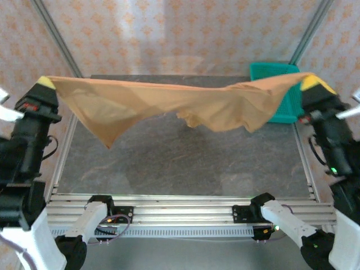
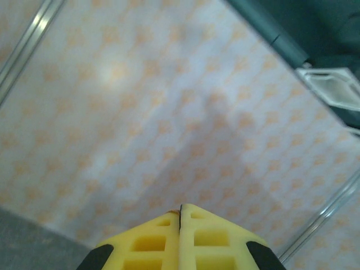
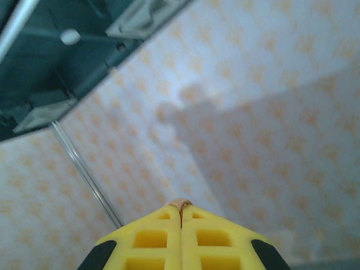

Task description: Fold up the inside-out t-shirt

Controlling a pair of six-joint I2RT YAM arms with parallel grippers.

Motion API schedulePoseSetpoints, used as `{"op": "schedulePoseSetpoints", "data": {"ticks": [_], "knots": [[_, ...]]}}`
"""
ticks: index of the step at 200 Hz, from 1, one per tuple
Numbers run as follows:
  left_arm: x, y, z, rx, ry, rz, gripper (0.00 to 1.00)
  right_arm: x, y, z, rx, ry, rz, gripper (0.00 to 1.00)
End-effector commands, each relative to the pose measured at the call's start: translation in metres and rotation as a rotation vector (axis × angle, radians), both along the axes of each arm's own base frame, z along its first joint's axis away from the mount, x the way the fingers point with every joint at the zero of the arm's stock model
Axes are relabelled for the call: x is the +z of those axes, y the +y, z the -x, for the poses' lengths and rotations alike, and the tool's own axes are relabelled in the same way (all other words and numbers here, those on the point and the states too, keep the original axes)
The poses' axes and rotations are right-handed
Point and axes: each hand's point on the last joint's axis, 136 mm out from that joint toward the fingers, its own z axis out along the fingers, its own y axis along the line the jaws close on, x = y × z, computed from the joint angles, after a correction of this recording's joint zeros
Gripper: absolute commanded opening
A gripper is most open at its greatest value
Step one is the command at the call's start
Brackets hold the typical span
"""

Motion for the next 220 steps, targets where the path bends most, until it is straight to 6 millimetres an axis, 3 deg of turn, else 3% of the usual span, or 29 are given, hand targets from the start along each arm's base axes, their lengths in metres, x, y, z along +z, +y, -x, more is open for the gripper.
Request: {"op": "schedulePoseSetpoints", "data": {"ticks": [1, 19, 33, 48, 65, 97, 122, 126, 153, 180, 220], "knots": [[0.028, 0.005, 0.039, 0.066, -0.101, -0.059, 0.00, 0.034, -0.024, 0.036, -0.078, -0.130, -0.014, 0.00], [0.044, 0.008, 0.062, 0.105, -0.157, -0.090, 0.00, 0.044, -0.034, 0.045, -0.120, -0.142, -0.009, 0.00], [0.049, 0.010, 0.064, 0.123, -0.168, -0.100, 0.00, 0.048, -0.035, 0.040, -0.147, -0.135, 0.006, 0.00], [0.041, 0.009, 0.042, 0.104, -0.123, -0.105, 0.00, 0.048, -0.028, 0.019, -0.155, -0.106, 0.037, 0.00], [0.015, 0.005, -0.005, 0.055, -0.026, -0.098, 0.00, 0.038, -0.011, -0.022, -0.152, -0.041, 0.079, 0.00], [-0.065, 0.003, -0.102, -0.010, 0.169, -0.072, 0.00, 0.000, 0.023, -0.108, -0.138, 0.096, 0.155, 0.00], [-0.136, 0.010, -0.162, -0.002, 0.299, -0.035, 0.00, -0.043, 0.045, -0.167, -0.143, 0.194, 0.210, 0.00], [-0.148, 0.012, -0.171, 0.004, 0.322, -0.034, 0.00, -0.057, 0.050, -0.185, -0.146, 0.229, 0.226, 0.00], [-0.239, 0.020, -0.230, 0.024, 0.481, -0.026, 0.00, -0.125, 0.069, -0.257, -0.176, 0.360, 0.291, 0.00], [-0.326, 0.029, -0.287, 0.047, 0.629, -0.030, 0.00, -0.209, 0.080, -0.329, -0.190, 0.513, 0.328, 0.00], [-0.435, 0.028, -0.353, 0.010, 0.809, -0.016, 0.00, -0.320, 0.082, -0.399, -0.234, 0.690, 0.334, 0.00]]}}
